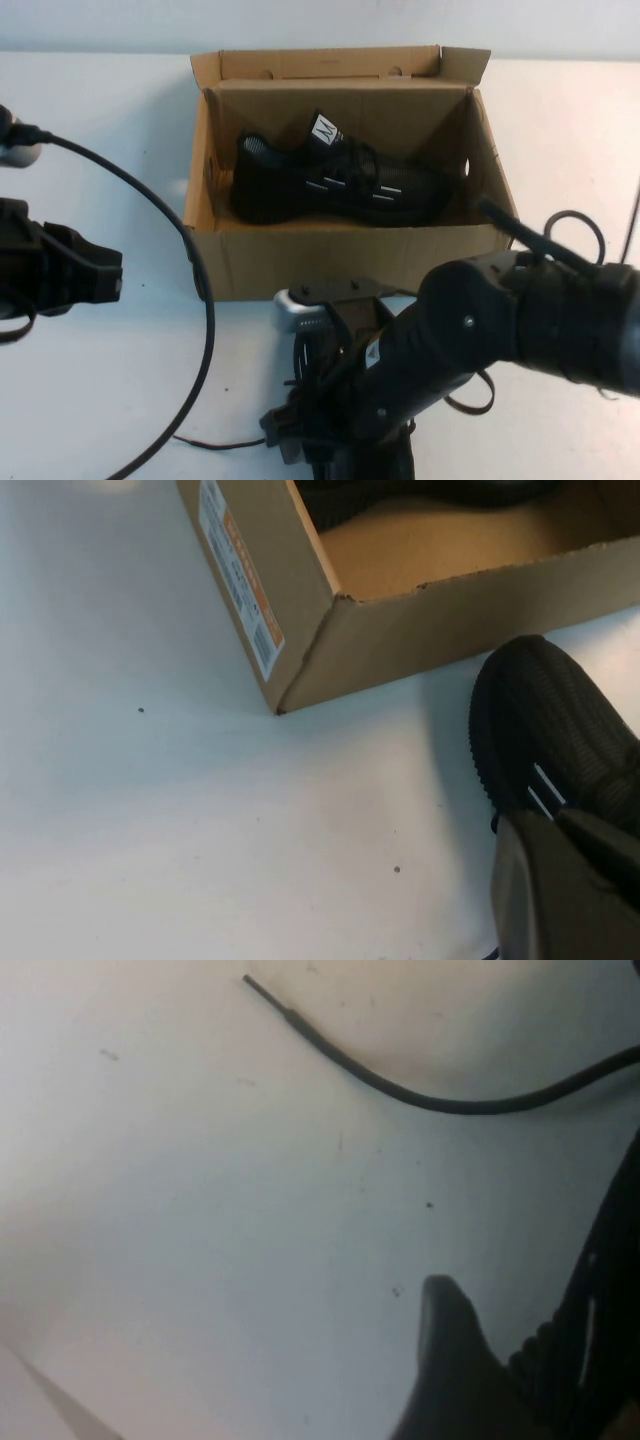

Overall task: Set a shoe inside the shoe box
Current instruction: Pick up the shoe from the table

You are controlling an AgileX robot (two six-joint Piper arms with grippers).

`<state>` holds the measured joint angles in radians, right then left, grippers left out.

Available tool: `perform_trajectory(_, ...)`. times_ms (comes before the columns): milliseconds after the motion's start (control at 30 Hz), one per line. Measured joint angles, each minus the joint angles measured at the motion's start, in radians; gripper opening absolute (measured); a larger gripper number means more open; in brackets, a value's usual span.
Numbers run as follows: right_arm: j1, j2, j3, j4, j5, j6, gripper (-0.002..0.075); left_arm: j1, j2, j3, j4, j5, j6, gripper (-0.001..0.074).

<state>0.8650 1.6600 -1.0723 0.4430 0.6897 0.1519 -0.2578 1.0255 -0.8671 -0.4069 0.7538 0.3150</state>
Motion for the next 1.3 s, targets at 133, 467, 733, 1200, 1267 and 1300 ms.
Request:
perform_trajectory(133,0.000,0.051,0.000,-0.007,-0.026,0.000,0.0318,0.000,0.000,0.000,0.000,0.012,0.000,-0.0004)
perform_trajectory(467,0.001,0.069,0.000,-0.063,-0.035,-0.013,0.0010,0.000,0.000,0.000,-0.002,0.079,0.000,-0.0004)
perform_trajectory(733,0.002,0.021,0.000,-0.083,-0.014,-0.022,-0.0006,0.000,0.000,0.000,-0.020,0.136,-0.004,-0.0004)
perform_trajectory(1200,0.002,-0.273,-0.052,-0.108,0.202,-0.094,-0.0009,0.000,0.000,0.000,-0.133,0.197,0.038,-0.0004)
perform_trajectory(1267,0.002,-0.303,-0.082,-0.146,0.243,-0.094,-0.0009,0.000,0.000,0.000,-0.180,0.175,0.049,-0.0004)
perform_trajectory(1300,0.002,-0.314,-0.100,-0.171,0.262,-0.094,-0.0009,0.000,0.000,0.000,-0.201,0.165,0.064,-0.0004)
